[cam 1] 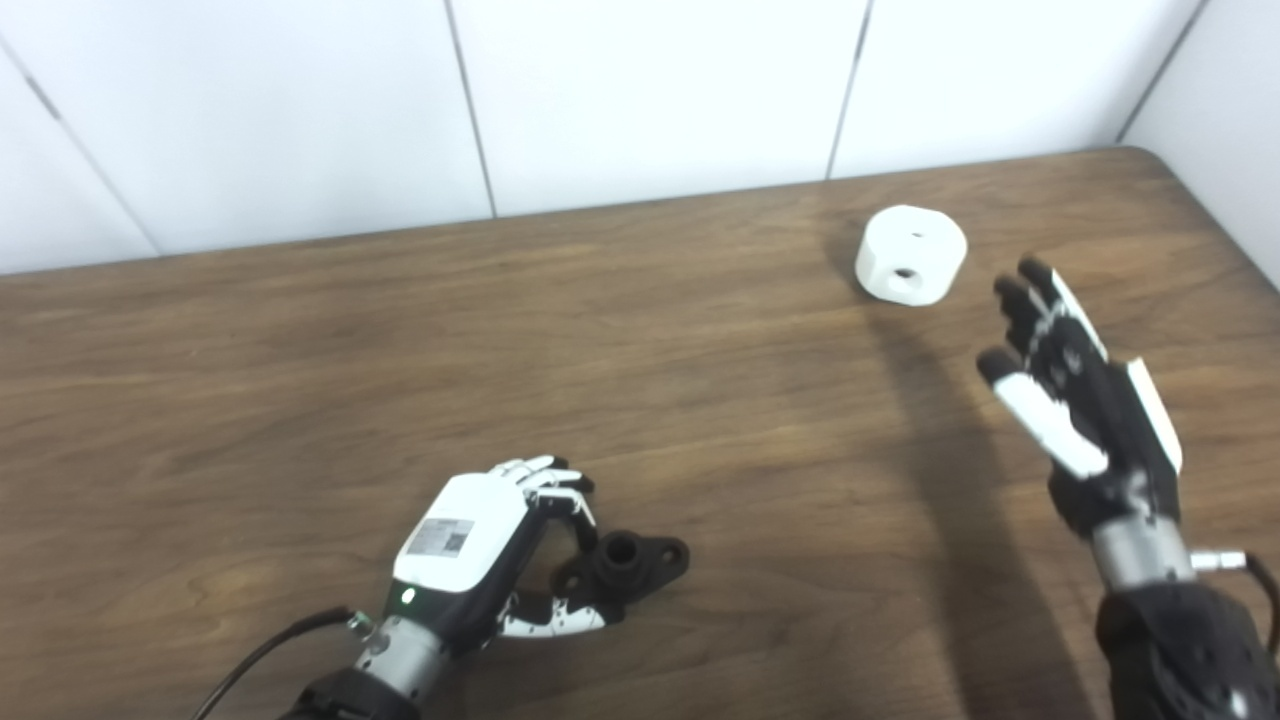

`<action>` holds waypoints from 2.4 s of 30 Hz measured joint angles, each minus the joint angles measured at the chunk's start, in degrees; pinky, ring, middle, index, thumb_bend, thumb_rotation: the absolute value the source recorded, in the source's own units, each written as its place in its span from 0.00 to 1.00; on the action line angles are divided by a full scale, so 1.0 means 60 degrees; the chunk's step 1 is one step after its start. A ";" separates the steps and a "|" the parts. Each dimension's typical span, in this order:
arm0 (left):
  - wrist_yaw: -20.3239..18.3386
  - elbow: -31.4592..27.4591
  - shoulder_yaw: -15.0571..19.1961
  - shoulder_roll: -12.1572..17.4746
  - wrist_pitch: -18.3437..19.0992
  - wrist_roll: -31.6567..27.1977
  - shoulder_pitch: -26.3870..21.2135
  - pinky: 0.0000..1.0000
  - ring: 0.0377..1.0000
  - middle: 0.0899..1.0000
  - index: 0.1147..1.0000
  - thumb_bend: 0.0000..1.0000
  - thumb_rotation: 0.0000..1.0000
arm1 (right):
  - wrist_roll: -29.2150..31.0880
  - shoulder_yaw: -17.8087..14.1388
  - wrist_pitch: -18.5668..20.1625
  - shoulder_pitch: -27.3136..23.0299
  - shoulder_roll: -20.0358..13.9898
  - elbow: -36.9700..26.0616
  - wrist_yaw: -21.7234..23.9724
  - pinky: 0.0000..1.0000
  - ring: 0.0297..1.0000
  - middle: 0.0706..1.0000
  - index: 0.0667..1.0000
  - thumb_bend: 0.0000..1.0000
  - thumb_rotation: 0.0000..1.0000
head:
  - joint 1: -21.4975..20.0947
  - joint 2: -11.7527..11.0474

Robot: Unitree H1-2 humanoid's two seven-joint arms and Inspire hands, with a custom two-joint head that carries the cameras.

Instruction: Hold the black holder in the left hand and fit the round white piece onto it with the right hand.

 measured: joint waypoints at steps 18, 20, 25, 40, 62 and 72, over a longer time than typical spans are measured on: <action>0.0095 0.0080 0.0237 0.0165 -0.0427 -0.0120 0.0141 0.84 0.86 0.77 0.42 0.52 0.05 | -0.4494 0.1465 0.1763 -0.2981 -0.2459 0.1731 0.0883 1.00 1.00 0.98 0.89 0.90 0.42 | -0.0880 -0.0396; 0.0095 0.0080 0.0247 0.0167 -0.0436 -0.0128 0.0146 0.85 0.86 0.77 0.42 0.52 0.05 | -0.4686 0.1737 0.1919 -0.3294 -0.2700 0.2220 0.1167 1.00 1.00 0.98 0.89 0.91 0.40 | -0.0909 -0.0425; 0.0099 0.0080 0.0292 0.0168 -0.0482 -0.0161 0.0204 0.85 0.86 0.77 0.42 0.52 0.05 | -0.5070 0.1999 0.1972 -0.4092 -0.3016 0.3311 0.1338 0.98 1.00 0.99 0.88 0.93 0.37 | -0.0909 -0.0425; 0.0112 0.0073 0.0321 0.0169 -0.0583 -0.0158 0.0250 0.85 0.85 0.77 0.42 0.52 0.05 | -0.6107 0.3023 0.1993 -0.5775 -0.3392 0.5820 0.1969 0.99 1.00 1.00 0.83 0.99 0.35 | -0.0909 -0.0528; 0.0108 0.0042 0.0314 0.0154 -0.0565 -0.0123 0.0255 0.85 0.86 0.77 0.42 0.52 0.05 | -0.6685 0.3728 0.1992 -0.6087 -0.3830 0.6412 0.2668 1.00 1.00 0.97 0.70 0.96 0.29 | -0.0909 -0.0469; 0.0084 0.0024 0.0301 0.0128 -0.0526 -0.0112 0.0255 0.85 0.86 0.77 0.42 0.52 0.05 | -0.6708 0.3797 0.1980 -0.6087 -0.3936 0.6520 0.2709 1.00 1.00 0.95 0.68 0.94 0.28 | -0.0865 -0.0440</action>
